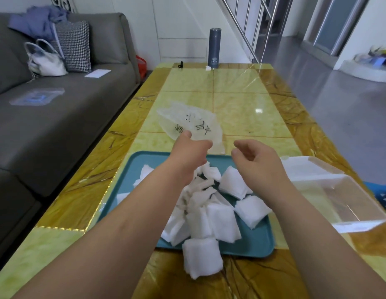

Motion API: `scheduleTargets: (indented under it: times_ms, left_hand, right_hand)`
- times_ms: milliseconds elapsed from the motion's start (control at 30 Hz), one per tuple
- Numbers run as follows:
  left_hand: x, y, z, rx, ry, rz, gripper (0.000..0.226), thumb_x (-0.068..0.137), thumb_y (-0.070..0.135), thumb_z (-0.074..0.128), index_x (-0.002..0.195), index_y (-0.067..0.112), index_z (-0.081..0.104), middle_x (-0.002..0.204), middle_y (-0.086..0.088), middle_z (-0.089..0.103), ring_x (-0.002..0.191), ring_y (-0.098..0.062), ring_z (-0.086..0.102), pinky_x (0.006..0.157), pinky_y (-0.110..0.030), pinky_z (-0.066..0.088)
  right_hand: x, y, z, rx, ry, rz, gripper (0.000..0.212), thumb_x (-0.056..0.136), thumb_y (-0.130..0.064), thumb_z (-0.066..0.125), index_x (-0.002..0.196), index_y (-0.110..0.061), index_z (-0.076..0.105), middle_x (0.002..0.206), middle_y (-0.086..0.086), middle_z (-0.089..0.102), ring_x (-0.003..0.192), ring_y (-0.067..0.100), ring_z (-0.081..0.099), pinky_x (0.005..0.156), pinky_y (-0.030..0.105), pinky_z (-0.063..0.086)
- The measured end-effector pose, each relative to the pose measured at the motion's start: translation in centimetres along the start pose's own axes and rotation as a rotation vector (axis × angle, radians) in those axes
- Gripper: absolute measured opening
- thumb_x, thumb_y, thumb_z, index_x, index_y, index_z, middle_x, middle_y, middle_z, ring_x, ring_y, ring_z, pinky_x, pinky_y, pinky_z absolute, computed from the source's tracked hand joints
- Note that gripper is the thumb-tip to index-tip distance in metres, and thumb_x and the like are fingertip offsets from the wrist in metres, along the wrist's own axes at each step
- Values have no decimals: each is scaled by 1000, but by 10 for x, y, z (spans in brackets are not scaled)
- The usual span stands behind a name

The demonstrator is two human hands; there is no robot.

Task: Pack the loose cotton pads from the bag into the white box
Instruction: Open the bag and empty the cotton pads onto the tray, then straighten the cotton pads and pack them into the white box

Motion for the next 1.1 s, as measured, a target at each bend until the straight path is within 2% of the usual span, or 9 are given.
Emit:
scheduleTargets:
  times_ms: [100,200,300,433,567,767,900,1000,1100]
  left_hand:
    - [-21,-1,4,125,34,107,63,94,21,65,152,16,43,109,1,64,104,-22,69,100,-47,57]
    - [-54,-8,13,389,-52,288,30,94,29,67,124,25,67,108,14,67,94,-7,67,85,-26,56]
    - [-86,-18,14,718,-100,463,18,93,39,68,110,35,69,100,21,63,85,3,61,70,-16,43]
    - [-102,-32,3,1045,-207,466,49,84,42,68,132,38,60,119,15,49,99,-7,58,88,-28,49]
    - [-110,-49,-11,1070,-316,366,83,74,46,77,150,40,43,146,14,33,121,-9,53,105,-37,49]
    - [-117,-55,-29,1193,-453,315,121,60,62,90,158,51,20,169,22,-6,157,-10,5,125,-40,25]
    - [-108,-63,-31,1280,-450,379,110,65,48,91,155,48,29,163,12,20,148,-17,25,118,-39,36]
    - [-97,-67,-29,1200,-459,365,92,65,46,90,145,50,45,134,13,50,125,-14,51,104,-39,49]
    - [-89,-70,-31,1081,-466,326,68,67,45,88,128,51,60,127,18,60,115,-8,59,100,-35,52]
  right_hand:
    - [-10,5,-13,-121,33,-25,29,101,-27,60,127,-19,69,126,-4,68,116,12,61,102,32,48]
    - [-30,13,-31,-410,97,-28,23,99,-39,56,106,-22,71,113,2,59,107,23,58,89,35,48]
    - [-52,20,-50,-827,-36,117,39,99,-52,49,120,-23,63,125,8,51,123,32,48,98,44,46]
    - [-66,33,-57,-794,-253,267,49,102,-49,45,136,-16,57,142,10,54,128,33,53,99,44,47]
    - [-62,43,-41,-738,-273,239,25,104,-39,42,109,-17,53,129,10,59,112,31,58,88,41,48]
    - [-48,45,-21,-681,-128,41,45,102,-29,48,145,-15,52,165,14,29,153,34,25,124,46,23]
    - [-62,22,-13,-555,-94,-188,26,100,-31,55,120,-22,71,126,3,63,121,24,57,101,40,48]
    - [-73,13,-9,-713,-261,-89,25,97,-45,55,88,-26,68,87,-4,66,87,22,64,69,35,50]
    - [-77,20,-10,-808,-463,56,38,97,-48,53,76,-18,64,76,1,66,78,24,65,69,36,52]
Point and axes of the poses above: each hand's wrist, its own x-axis towards the middle knuckle, its own z-axis out of the palm, y = z × x, the point moved 1 cm from there along x, towards the middle knuckle
